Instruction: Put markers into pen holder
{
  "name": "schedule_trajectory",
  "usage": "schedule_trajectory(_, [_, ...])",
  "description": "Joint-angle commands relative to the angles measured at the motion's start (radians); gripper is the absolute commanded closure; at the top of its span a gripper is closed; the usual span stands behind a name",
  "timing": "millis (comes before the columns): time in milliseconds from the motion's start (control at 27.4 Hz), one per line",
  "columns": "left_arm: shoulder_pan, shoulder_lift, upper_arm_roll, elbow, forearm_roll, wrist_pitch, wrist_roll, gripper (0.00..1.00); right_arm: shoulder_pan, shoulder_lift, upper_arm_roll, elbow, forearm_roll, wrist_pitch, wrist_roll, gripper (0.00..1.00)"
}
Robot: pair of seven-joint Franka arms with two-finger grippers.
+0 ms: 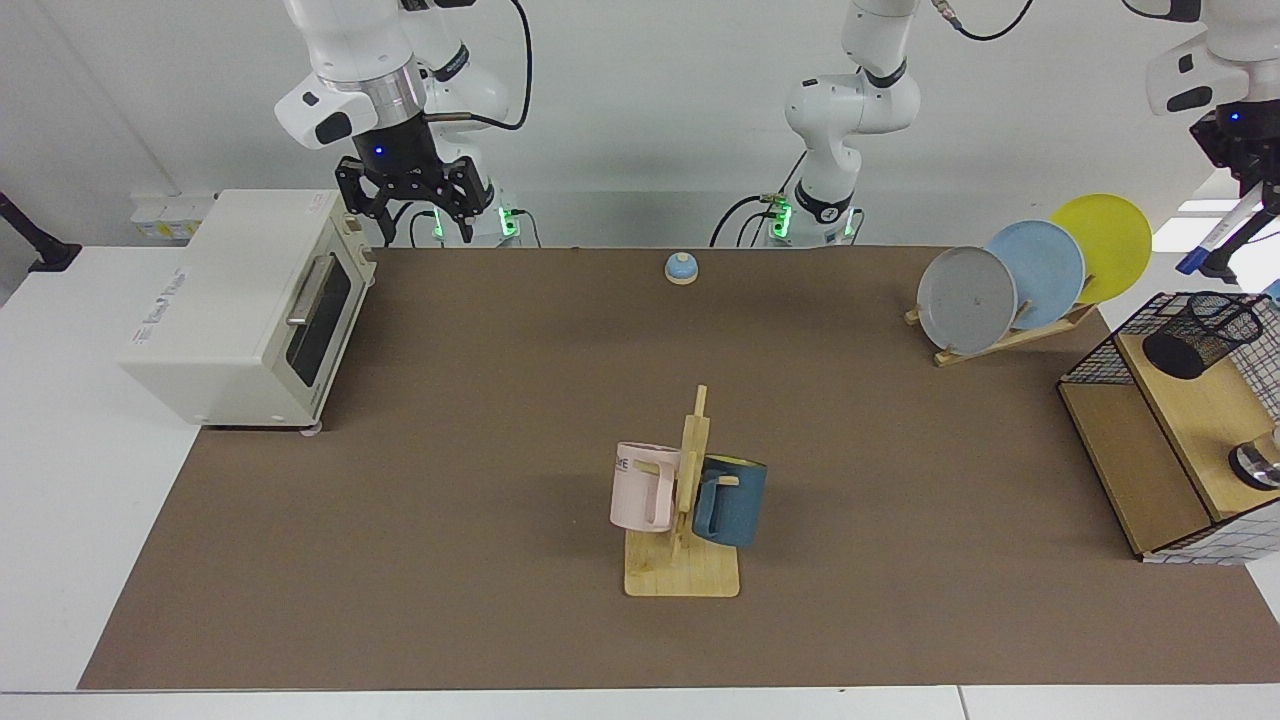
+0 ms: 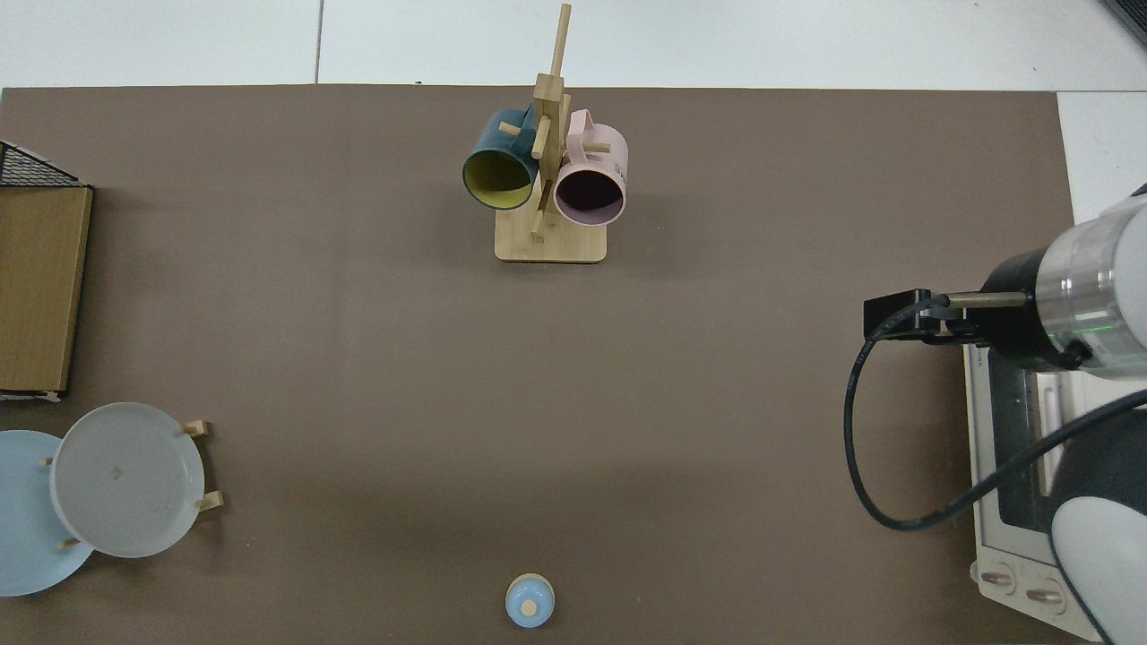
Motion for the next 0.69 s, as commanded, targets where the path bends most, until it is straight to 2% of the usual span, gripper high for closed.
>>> schedule_trajectory(0, [-0.001, 0.004, -0.010, 0.006, 0.081, 0.019, 0.038, 1.00, -0.022, 0.044, 0.010, 0.060, -0.007, -0.009, -0.044, 0.00])
schedule_trajectory(146, [0.010, 0.004, -0.006, -0.034, 0.167, 0.059, 0.049, 1.00, -0.021, 0.056, 0.010, 0.082, -0.004, -0.044, -0.044, 0.00])
schedule_trajectory(255, [0.041, 0.007, -0.006, -0.045, 0.177, 0.111, 0.064, 1.00, -0.019, 0.056, 0.012, 0.077, -0.007, -0.042, -0.044, 0.00])
schedule_trajectory(438, [0.041, 0.007, -0.005, -0.072, 0.233, 0.134, 0.076, 1.00, -0.016, 0.041, 0.010, 0.057, -0.004, -0.042, -0.039, 0.00])
schedule_trajectory(657, [0.056, 0.009, -0.003, -0.129, 0.294, 0.151, 0.076, 1.00, -0.014, 0.030, 0.010, 0.031, -0.067, -0.039, -0.027, 0.00])
